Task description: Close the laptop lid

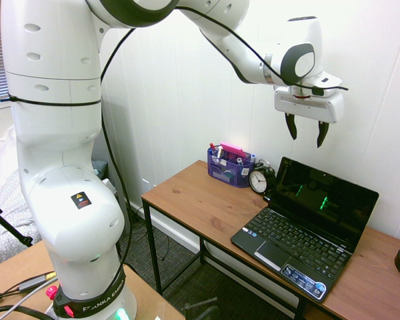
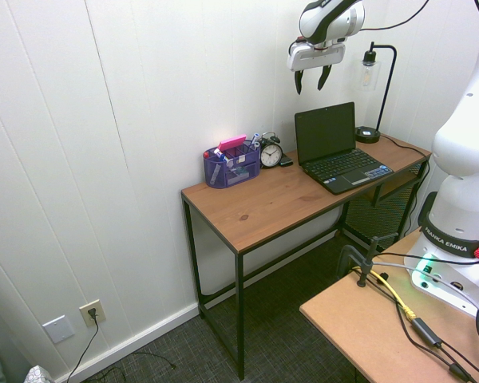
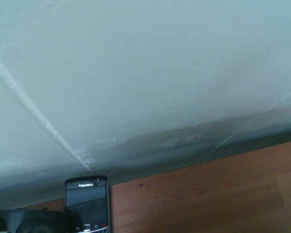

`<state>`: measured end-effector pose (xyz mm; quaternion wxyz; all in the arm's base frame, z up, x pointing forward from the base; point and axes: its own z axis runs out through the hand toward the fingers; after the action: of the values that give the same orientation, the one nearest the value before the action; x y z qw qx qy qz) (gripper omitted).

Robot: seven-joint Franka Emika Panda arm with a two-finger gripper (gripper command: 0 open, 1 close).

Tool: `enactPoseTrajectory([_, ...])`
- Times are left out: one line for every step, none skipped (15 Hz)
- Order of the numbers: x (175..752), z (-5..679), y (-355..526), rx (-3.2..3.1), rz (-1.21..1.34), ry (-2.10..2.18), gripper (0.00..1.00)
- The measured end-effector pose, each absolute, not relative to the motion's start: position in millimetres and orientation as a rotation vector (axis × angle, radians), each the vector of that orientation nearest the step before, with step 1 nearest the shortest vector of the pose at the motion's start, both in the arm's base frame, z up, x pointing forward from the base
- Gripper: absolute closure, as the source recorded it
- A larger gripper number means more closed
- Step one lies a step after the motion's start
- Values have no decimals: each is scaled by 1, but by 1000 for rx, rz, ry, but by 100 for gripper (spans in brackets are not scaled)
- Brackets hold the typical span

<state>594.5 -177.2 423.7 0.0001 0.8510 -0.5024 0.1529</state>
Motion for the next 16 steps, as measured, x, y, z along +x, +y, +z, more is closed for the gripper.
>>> enactPoseTrajectory([597, 422, -187, 2667, 470, -1592, 100])
enactPoseTrajectory([599, 420, -197, 2660, 456, -1608, 100])
enactPoseTrajectory([600, 418, -207, 2654, 445, -1624, 100])
enactPoseTrajectory([602, 416, -217, 2651, 443, -1640, 100])
enactPoseTrajectory([603, 412, -225, 2644, 437, -1653, 100])
enactPoseTrajectory([604, 406, -233, 2633, 428, -1668, 100])
enactPoseTrajectory([607, 398, -239, 2625, 411, -1684, 100])
enactPoseTrajectory([609, 388, -244, 2618, 395, -1697, 100])
enactPoseTrajectory([611, 378, -249, 2611, 379, -1709, 100])
enactPoseTrajectory([613, 368, -252, 2605, 363, -1721, 100])
enactPoseTrajectory([616, 361, -256, 2599, 350, -1733, 100])
enactPoseTrajectory([618, 354, -258, 2593, 339, -1741, 100])
enactPoseTrajectory([619, 348, -261, 2587, 330, -1744, 100])
enactPoseTrajectory([619, 344, -264, 2581, 323, -1747, 100])
enactPoseTrajectory([619, 340, -265, 2578, 317, -1749, 100])
enactPoseTrajectory([619, 337, -265, 2577, 313, -1753, 100])
